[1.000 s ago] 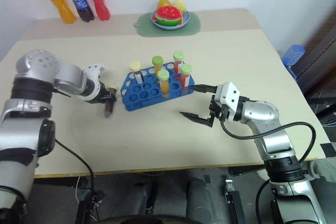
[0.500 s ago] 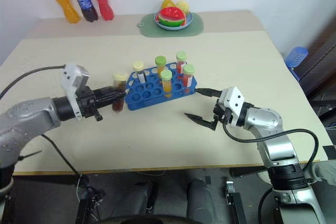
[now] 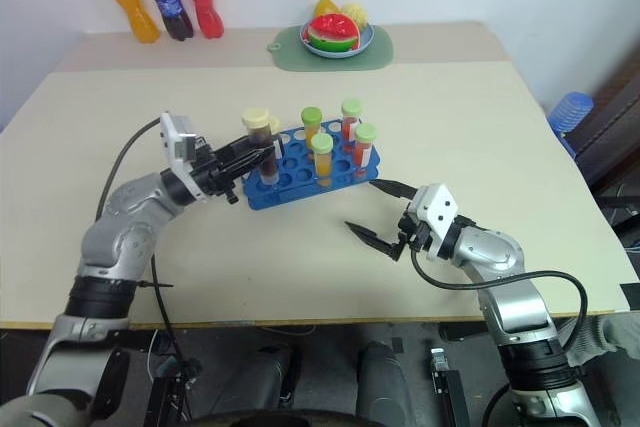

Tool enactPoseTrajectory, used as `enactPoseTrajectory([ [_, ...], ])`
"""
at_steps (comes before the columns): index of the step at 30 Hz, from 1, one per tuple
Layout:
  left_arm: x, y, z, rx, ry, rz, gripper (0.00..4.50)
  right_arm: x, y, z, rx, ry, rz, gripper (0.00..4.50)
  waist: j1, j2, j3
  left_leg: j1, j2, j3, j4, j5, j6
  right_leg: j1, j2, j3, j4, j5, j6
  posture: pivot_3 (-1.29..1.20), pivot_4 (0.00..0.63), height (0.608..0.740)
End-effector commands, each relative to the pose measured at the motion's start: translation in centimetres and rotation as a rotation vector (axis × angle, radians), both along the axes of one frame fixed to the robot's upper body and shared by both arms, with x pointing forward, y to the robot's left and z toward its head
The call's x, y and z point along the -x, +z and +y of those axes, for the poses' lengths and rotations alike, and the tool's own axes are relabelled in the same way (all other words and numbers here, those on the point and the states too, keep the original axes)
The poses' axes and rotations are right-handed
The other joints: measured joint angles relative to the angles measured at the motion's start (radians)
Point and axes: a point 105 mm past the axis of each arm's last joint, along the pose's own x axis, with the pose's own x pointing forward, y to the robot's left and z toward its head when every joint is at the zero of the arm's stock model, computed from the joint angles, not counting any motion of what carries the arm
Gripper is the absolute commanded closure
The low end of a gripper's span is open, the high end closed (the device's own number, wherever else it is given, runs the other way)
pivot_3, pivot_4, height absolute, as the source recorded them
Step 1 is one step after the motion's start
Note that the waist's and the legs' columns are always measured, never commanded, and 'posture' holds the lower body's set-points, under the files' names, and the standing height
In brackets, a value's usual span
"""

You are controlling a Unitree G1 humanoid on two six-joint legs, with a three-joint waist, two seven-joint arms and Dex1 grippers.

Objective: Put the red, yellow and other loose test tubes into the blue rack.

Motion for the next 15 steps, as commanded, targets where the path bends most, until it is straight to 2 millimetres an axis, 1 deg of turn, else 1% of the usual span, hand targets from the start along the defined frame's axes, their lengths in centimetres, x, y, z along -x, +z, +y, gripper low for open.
enactPoseTrajectory([
  [1,-0.6,0.1,0.0,-0.027,-0.04,-0.029,3.76,0.5,1.0,0.4,-0.019,-0.018,-0.054,0.06,-0.002,0.0,0.0,0.0,0.0,0.0,0.0,0.0,0.0,0.0,0.0,0.0,0.0,0.0,0.0,0.0,0.15,0.74],
  [8,-1.1,-1.2,-0.4,-0.11,-0.083,-0.018,3.76,1.1,0.8,0.2,-0.033,-0.063,-0.066,0.06,-0.014,0.0,0.0,0.0,0.0,-0.001,0.001,0.0,0.0,0.0,0.0,0.0,0.0,0.0,0.0,0.0,0.15,0.74],
  [11,-1.2,-1.8,-0.9,-0.14,-0.096,-0.025,3.76,1.1,0.7,0.2,-0.032,-0.074,-0.065,0.06,-0.018,0.0,0.0,0.0,0.0,0.0,0.002,0.0,0.0,0.001,0.0,0.0,0.001,0.0,0.0,0.0,0.15,0.74],
  [15,-1.7,-2.5,-1.4,-0.19,-0.073,-0.035,3.76,1.0,0.8,0.0,-0.032,-0.082,-0.068,0.06,-0.016,0.0,0.0,0.0,0.0,-0.001,0.003,-0.001,0.001,0.001,0.0,0.0,0.001,0.0,0.0,0.0,0.15,0.74],
])
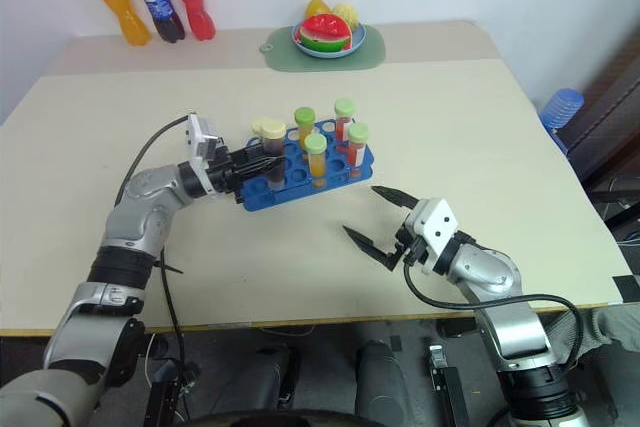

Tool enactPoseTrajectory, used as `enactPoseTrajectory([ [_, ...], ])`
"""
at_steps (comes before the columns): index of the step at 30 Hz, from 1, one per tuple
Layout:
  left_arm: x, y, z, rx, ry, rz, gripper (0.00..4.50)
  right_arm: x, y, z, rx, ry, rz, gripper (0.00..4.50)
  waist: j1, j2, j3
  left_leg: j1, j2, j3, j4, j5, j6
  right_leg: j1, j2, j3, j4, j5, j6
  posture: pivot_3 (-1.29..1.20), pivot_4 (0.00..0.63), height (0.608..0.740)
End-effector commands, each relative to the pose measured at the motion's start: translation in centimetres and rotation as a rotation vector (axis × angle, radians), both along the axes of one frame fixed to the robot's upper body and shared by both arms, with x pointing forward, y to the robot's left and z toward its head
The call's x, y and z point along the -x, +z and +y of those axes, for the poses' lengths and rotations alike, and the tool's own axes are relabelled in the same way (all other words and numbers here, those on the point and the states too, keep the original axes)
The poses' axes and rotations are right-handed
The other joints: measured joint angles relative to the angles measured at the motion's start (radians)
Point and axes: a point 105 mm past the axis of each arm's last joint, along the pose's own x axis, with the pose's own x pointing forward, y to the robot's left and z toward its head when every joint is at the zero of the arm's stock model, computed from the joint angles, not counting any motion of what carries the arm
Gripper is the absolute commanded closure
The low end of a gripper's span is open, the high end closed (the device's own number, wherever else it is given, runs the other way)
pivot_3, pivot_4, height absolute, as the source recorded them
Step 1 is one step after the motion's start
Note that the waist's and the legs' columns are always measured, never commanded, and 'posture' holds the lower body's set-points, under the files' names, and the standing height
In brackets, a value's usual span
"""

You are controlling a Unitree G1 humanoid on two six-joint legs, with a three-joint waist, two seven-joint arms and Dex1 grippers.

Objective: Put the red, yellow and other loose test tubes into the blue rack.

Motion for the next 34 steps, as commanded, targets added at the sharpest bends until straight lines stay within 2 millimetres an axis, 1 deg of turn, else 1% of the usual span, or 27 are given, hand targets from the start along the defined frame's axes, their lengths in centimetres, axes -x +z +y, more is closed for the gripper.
enactPoseTrajectory([
  [1,-0.5,-0.8,-0.4,-0.072,0.021,-0.026,3.76,0.1,1.5,0.1,-0.007,0.002,-0.067,0.06,0.001,0.0,0.0,0.0,0.0,0.0,0.0,0.0,0.0,0.0,0.0,0.0,0.0,0.0,0.0,0.0,0.15,0.74],
  [8,-0.7,-1.7,-0.1,-0.111,0.04,-0.03,3.76,-0.1,1.5,0.0,0.001,0.001,-0.07,0.06,0.0,0.0,0.0,0.0,0.0,0.0,0.003,-0.004,0.006,0.001,0.0,0.0,0.0,0.0,0.0,0.0,0.15,0.74],
  [10,-0.4,-1.8,-0.4,-0.078,0.019,0.008,3.76,-0.3,1.5,0.0,0.001,0.001,-0.07,0.06,0.0,0.0,0.0,0.0,0.0,0.0,0.003,-0.004,0.006,0.001,0.0,0.0,0.0,0.0,0.001,0.0,0.15,0.74],
  [12,-0.2,-1.6,-0.7,-0.06,0.007,0.014,2.75,-0.3,1.5,0.1,0.005,0.008,-0.069,0.06,0.0,0.0,0.0,0.0,0.0,-0.001,0.004,-0.004,0.007,0.002,0.0,0.0,0.001,0.0,0.001,0.0,0.15,0.74],
  [13,-0.1,-1.0,-0.7,-0.051,0.026,-0.025,2.44,-0.4,1.6,0.1,0.004,0.01,-0.069,0.06,0.0,0.0,0.0,0.0,0.0,-0.001,0.004,-0.004,0.007,0.002,0.0,0.0,0.001,0.0,0.001,0.0,0.15,0.74],
  [15,0.5,0.4,-0.4,0.0,0.04,-0.054,1.54,-0.4,1.5,0.0,0.007,0.011,-0.064,0.06,-0.001,0.0,0.0,0.0,0.0,-0.003,0.004,-0.004,0.007,0.002,0.0,0.0,0.0,0.0,0.001,0.0,0.15,0.74],
  [16,1.1,1.0,-0.1,0.018,0.041,-0.072,1.13,-0.5,1.5,-0.1,0.011,0.01,-0.059,0.06,-0.001,0.0,0.0,0.0,0.0,-0.004,0.004,-0.004,0.007,0.002,0.0,0.0,0.0,0.0,0.001,0.0,0.15,0.74],
  [18,2.1,1.5,0.7,0.01,0.08,-0.118,1.13,-0.6,1.3,-0.5,0.015,-0.005,-0.05,0.06,-0.004,0.0,0.0,0.0,0.001,-0.004,0.004,-0.004,0.007,0.001,0.0,0.0,0.0,0.0,0.001,0.0,0.15,0.74],
  [20,3.6,1.1,1.8,-0.009,0.105,-0.102,1.13,-0.8,1.1,-1.1,0.022,-0.033,-0.042,0.06,-0.006,0.0,0.0,0.0,0.001,-0.004,0.003,-0.004,0.007,0.001,0.0,0.0,0.0,0.0,0.001,0.0,0.15,0.74],
  [22,4.9,0.7,3.1,-0.043,0.158,-0.117,1.13,-0.9,0.7,-1.9,0.032,-0.061,-0.027,0.06,-0.006,0.002,-0.001,0.0,0.001,-0.004,0.002,-0.005,0.007,0.0,0.0,0.001,0.0,0.0,0.001,0.0,0.15,0.74],
  [24,5.9,0.1,5.2,0.009,0.231,-0.071,1.13,-0.9,0.2,-2.8,0.051,-0.086,-0.012,0.06,-0.002,0.002,-0.001,0.0,0.001,-0.004,0.002,-0.005,0.008,0.0,0.0,0.001,0.0,0.0,0.001,0.0,0.15,0.74],
  [25,6.4,-0.3,6.3,0.004,0.255,-0.091,1.13,-0.8,0.0,-3.3,0.053,-0.1,0.001,0.06,0.0,0.002,-0.001,0.0,0.002,-0.004,0.002,-0.005,0.008,0.001,0.0,0.001,0.0,0.0,0.001,0.0,0.15,0.74],
  [27,7.4,-1.9,8.3,-0.044,0.288,-0.069,1.13,-0.7,-0.3,-4.1,0.052,-0.12,0.023,0.06,0.003,0.002,-0.001,0.0,0.002,-0.005,0.003,-0.005,0.008,0.002,0.0,0.001,0.0,0.0,0.001,0.0,0.15,0.74],
  [29,7.8,-4.1,11.4,-0.105,0.375,-0.008,1.13,-0.6,-0.5,-5.0,0.054,-0.146,0.038,0.06,0.003,0.002,-0.001,0.0,0.001,-0.004,0.003,-0.005,0.008,0.002,-0.001,0.001,-0.001,0.0,0.001,0.0,0.15,0.74],
  [30,8.4,-4.7,12.3,-0.114,0.392,0.005,1.13,-0.5,-0.6,-5.4,0.061,-0.15,0.045,0.06,0.003,0.002,-0.001,0.0,0.001,-0.004,0.003,-0.005,0.008,0.003,0.0,0.001,-0.001,0.0,0.0,0.0,0.15,0.74],
  [31,9.1,-5.0,12.6,-0.11,0.39,0.012,1.13,-0.4,-0.6,-5.7,0.065,-0.151,0.051,0.06,0.001,0.002,-0.001,0.001,0.001,-0.004,0.003,-0.005,0.009,0.003,0.0,0.001,-0.001,0.0,0.0,0.0,0.15,0.74],
  [34,10.5,-5.7,12.6,-0.12,0.391,0.058,1.13,-0.5,-0.7,-6.3,0.071,-0.155,0.063,0.06,0.0,0.002,-0.001,0.001,0.001,-0.004,0.003,-0.006,0.009,0.003,-0.001,0.001,-0.001,0.0,0.0,0.0,0.15,0.74],
])
